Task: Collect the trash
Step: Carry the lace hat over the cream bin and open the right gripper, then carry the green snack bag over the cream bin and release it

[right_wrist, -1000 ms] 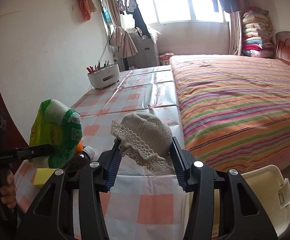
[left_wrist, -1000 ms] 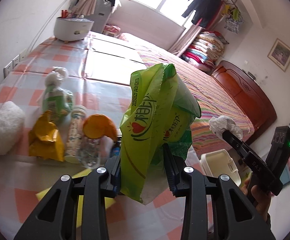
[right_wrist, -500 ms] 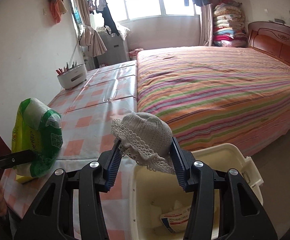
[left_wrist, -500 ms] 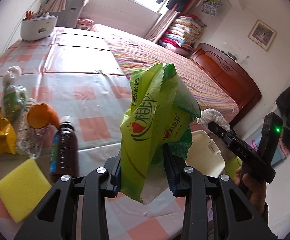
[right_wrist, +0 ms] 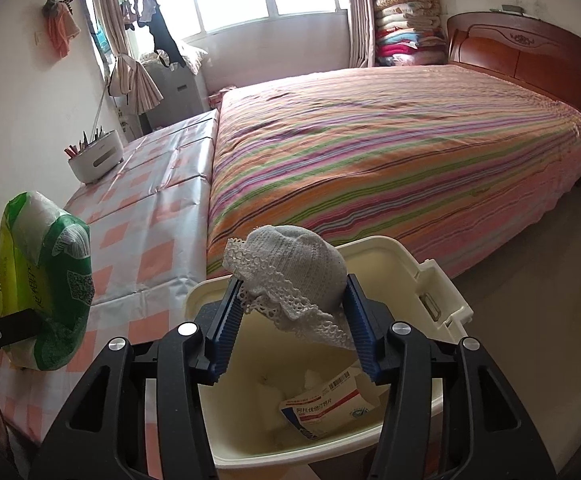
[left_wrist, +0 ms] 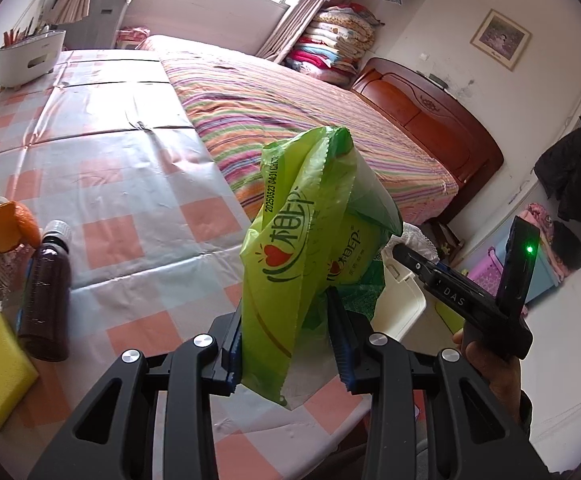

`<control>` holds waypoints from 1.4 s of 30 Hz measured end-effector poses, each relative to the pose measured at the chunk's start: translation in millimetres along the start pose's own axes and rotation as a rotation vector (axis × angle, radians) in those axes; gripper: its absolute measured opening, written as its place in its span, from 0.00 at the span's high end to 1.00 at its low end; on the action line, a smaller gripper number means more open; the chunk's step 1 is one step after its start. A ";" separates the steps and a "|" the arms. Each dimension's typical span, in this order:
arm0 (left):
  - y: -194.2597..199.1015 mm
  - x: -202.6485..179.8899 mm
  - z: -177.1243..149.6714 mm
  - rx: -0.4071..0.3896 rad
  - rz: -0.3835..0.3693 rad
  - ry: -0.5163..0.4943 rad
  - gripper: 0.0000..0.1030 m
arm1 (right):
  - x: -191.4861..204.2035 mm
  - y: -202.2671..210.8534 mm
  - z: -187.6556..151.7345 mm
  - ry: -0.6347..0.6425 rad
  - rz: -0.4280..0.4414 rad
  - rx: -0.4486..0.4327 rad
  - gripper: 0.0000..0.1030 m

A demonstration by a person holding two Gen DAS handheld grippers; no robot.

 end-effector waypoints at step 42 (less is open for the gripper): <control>-75.3 -92.8 2.3 0.099 -0.024 -0.169 0.63 | -49.2 76.7 41.3 -0.290 0.084 -0.358 0.34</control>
Point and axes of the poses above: each gripper's, at about its wrist camera, not at the fingertips, and y roughly against the way its jaws point, x to its left, z to its top, the point moved 8 cm from there along -y, roughly the way its jaws point, and after that the axes turned 6 degrees about x, right-handed, at the moved point
